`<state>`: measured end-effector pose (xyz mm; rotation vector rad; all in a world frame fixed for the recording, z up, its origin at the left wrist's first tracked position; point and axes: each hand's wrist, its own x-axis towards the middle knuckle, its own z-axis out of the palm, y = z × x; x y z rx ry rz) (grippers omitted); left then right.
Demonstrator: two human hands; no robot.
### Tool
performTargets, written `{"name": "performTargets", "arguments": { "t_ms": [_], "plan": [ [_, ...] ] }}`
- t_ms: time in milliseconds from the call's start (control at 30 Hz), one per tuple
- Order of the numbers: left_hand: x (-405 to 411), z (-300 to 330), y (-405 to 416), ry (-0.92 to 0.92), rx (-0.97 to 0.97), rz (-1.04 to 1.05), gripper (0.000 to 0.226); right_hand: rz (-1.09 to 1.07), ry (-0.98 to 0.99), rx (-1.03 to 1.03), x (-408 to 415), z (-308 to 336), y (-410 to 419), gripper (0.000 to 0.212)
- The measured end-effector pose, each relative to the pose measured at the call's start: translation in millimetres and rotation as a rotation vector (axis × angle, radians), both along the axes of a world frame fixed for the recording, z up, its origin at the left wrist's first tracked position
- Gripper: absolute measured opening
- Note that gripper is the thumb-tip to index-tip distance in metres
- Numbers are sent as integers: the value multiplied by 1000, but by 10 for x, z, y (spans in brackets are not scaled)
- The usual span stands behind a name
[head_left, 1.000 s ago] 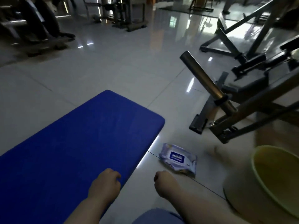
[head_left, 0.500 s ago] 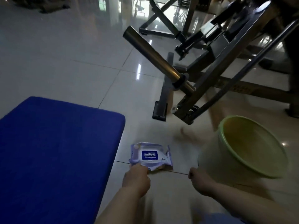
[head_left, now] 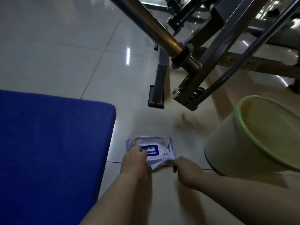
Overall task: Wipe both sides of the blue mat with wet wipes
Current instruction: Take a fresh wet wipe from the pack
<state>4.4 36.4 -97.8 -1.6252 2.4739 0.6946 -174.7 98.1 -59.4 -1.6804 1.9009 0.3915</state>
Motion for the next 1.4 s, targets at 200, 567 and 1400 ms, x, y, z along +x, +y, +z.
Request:
{"name": "performTargets", "arguments": {
  "t_ms": [200,567,1400],
  "plan": [
    [-210,-75,-25,56,10,43,46,-2,0,91,-17,-224,183,25],
    [-372,-330,-175,-22,30,29,68,-94,-198,-4,110,-425,73,48],
    [-197,-547,-175,-26,38,-194,76,-194,-143,-201,255,-846,-304,66]
  ]
}}
